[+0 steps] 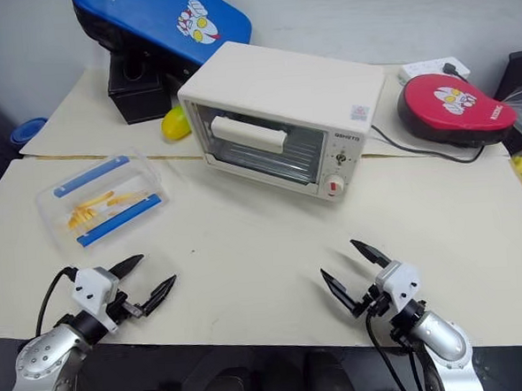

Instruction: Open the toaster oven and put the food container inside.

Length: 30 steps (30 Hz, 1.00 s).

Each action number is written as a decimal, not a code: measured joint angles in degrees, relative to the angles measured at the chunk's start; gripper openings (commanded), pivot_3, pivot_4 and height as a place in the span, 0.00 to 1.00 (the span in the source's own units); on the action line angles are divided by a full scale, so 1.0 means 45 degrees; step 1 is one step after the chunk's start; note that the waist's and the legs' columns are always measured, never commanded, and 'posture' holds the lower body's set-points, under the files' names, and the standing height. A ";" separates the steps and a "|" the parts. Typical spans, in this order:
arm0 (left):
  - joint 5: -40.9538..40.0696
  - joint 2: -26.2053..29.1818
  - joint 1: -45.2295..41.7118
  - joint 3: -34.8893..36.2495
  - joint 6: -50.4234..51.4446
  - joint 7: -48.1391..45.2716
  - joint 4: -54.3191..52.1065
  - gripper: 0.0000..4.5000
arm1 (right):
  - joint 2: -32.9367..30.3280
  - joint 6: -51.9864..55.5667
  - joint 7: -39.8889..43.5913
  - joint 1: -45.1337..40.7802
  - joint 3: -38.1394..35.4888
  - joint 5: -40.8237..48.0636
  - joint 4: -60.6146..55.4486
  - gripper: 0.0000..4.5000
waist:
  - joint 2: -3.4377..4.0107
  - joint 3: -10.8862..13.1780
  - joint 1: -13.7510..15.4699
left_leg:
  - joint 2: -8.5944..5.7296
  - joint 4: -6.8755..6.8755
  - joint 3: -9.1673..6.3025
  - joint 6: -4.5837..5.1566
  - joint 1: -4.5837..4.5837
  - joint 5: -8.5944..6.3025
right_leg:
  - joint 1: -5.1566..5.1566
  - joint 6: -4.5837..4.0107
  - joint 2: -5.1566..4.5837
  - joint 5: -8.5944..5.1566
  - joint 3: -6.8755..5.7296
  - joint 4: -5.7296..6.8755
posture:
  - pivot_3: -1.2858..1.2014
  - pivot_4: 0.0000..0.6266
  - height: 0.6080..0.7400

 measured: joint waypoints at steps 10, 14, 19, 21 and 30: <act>-0.6245 0.2277 -0.0444 0.1850 0.3764 -0.2868 -0.1864 1.00 | -0.1751 0.4677 0.0991 -0.2337 0.1145 0.2309 -0.2701 0.99 | 0.0040 0.0023 -0.0089 | 0.0022 0.0008 -0.0008 -0.0003 0.0002 0.0001 | -0.0006 -0.0024 0.0008 0.0002 -0.0012 0.0015 | 0.52 0.24 1.00; -0.7184 0.3998 -0.1657 0.2525 0.4903 -0.4242 -0.1013 1.00 | -0.1732 0.8462 -0.0870 -0.5644 0.1316 0.3279 -0.3479 0.99 | 0.0043 0.0025 -0.0068 | 0.0020 0.0014 -0.0017 -0.0017 -0.0020 0.0009 | -0.0024 -0.0031 0.0008 0.0005 -0.0024 0.0005 | 0.52 0.24 1.00; -0.7854 0.4504 -0.3924 0.2742 0.5800 -0.4588 -0.0187 1.00 | -0.0797 1.0987 -0.2589 -0.8836 0.1295 0.3715 -0.2661 0.99 | 0.0044 0.0027 -0.0010 | 0.0007 0.0032 -0.0050 -0.0017 -0.0097 0.0007 | -0.0073 -0.0024 0.0006 0.0010 -0.0055 -0.0024 | 0.52 0.24 1.00; -0.8002 0.4501 -0.4605 0.2710 0.6040 -0.4531 -0.0180 1.00 | -0.0550 1.1553 -0.3036 -0.9522 0.1291 0.3700 -0.2306 0.99 | 0.0044 0.0027 -0.0069 | 0.0000 0.0025 -0.0049 -0.0001 -0.0095 -0.0006 | -0.0075 -0.0022 0.0002 0.0011 -0.0052 -0.0019 | 0.52 0.24 1.00; -0.7983 0.3875 -0.4787 0.2303 0.6542 -0.4141 -0.0364 1.00 | 0.0365 1.2051 -0.3718 -1.0234 0.1306 0.3236 -0.1880 0.99 | 0.0043 0.0026 -0.0284 | -0.0002 0.0081 -0.0038 -0.0011 -0.0264 -0.0002 | -0.0251 -0.0017 0.0004 0.0013 -0.0051 0.0096 | 0.52 0.24 1.00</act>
